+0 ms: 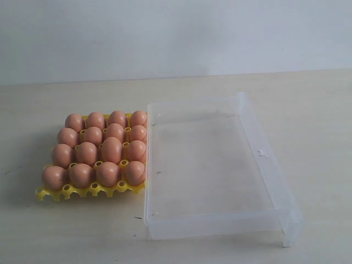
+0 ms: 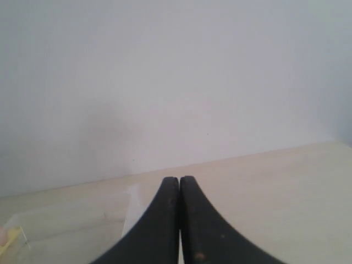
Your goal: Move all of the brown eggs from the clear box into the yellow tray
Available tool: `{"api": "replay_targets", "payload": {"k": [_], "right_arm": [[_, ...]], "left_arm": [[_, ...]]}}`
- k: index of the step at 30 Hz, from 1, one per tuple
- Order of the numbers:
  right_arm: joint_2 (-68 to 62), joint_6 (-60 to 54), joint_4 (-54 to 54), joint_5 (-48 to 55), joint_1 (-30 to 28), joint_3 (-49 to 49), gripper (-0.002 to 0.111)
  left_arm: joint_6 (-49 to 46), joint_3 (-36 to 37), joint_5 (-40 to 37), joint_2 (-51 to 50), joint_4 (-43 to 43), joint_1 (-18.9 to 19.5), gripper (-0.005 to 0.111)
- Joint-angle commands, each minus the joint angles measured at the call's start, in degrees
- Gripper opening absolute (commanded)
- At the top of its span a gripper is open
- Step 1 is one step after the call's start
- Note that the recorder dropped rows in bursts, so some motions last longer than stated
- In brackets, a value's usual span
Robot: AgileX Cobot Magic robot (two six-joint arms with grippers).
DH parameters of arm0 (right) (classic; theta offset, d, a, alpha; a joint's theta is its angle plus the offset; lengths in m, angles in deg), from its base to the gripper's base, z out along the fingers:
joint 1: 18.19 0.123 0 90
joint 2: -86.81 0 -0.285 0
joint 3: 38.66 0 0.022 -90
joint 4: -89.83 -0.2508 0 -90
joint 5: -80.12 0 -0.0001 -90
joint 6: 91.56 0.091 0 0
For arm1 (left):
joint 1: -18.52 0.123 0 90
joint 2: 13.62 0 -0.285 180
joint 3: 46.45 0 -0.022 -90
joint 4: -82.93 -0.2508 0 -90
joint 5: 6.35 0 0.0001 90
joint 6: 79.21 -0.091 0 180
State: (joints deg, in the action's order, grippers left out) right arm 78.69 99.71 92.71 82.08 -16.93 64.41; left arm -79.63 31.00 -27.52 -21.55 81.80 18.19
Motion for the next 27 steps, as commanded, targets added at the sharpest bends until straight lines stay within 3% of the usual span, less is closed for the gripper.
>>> {"api": "replay_targets", "payload": {"k": [1,9,27], "right_arm": [[0.33,-1.26,0.01,1.83,-0.06,-0.29,0.000],[0.33,-11.27,-8.08,1.37,-0.06,-0.29,0.000],[0.33,-11.27,-8.38,1.37,-0.06,-0.29,0.000]], "left_arm": [[-0.12,-0.23,0.50,0.13,0.21,-0.27,0.000],[-0.12,-0.23,0.50,0.13,0.21,-0.27,0.000],[-0.12,-0.23,0.50,0.13,0.21,-0.27,0.000]]}}
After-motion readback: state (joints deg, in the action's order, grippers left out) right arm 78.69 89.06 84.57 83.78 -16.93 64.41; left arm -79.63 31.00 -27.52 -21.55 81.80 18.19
